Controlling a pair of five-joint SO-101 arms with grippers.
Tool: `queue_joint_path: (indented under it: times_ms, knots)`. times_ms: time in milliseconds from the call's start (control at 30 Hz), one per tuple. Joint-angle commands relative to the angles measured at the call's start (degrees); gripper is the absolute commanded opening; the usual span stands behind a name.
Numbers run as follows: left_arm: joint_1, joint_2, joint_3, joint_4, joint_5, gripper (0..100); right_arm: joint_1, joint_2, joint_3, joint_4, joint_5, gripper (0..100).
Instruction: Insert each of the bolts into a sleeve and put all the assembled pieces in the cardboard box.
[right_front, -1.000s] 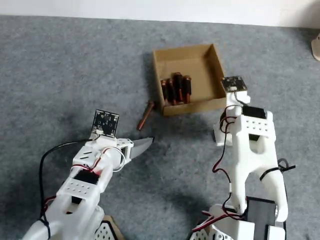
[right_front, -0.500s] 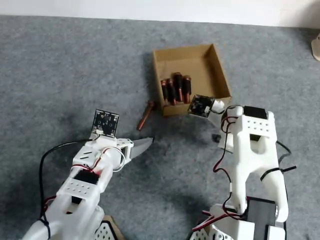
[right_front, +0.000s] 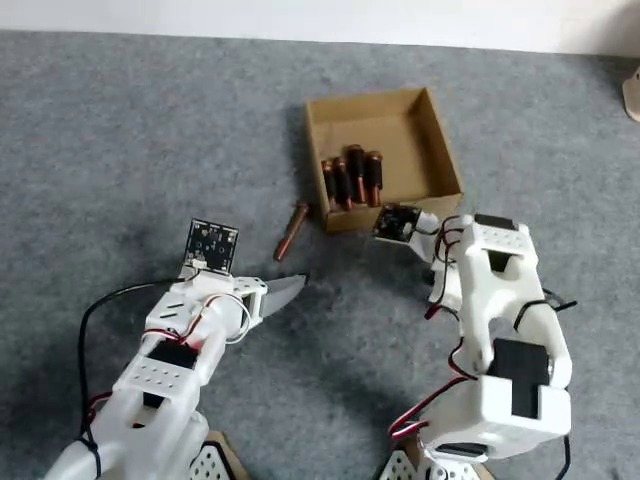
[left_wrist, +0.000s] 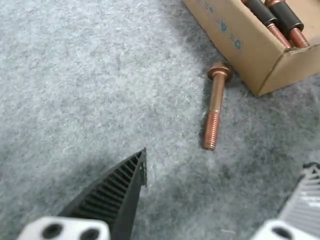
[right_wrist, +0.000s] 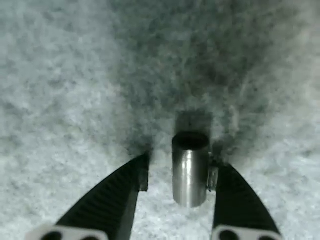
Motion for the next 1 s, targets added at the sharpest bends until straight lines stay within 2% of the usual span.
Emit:
queue_joint_path:
  times_ms: [0, 267, 333, 433, 500, 733, 967]
  knots:
    - [-0.66, -0.48, -0.22, 0.35, 0.44, 43, 0.66, 2.77, -0.48, -0.48, 0.53, 17.7]
    - [-0.75, -0.48, -0.22, 0.35, 0.44, 43, 1.71, 11.91, -0.48, -10.77, -0.79, 17.5]
    - [-0.75, -0.48, -0.22, 0.35, 0.44, 43, 1.8, 12.97, -0.84, -10.77, -4.4, 13.1]
    - [-0.75, -0.48, -0.22, 0.35, 0.44, 43, 1.71, 12.88, -1.89, -10.51, -8.18, 0.0]
    - [-0.75, -0.48, -0.22, 0.35, 0.53, 43, 1.89, 12.79, -2.51, -6.99, -9.41, 0.9]
    - [-0.84, -0.48, -0.22, 0.35, 0.7, 43, 0.31, 3.91, -8.31, 15.69, -10.9, 0.5]
    - [-0.92, -0.84, -0.22, 0.35, 0.7, 43, -2.33, -12.18, -8.92, 22.2, -22.77, 0.5]
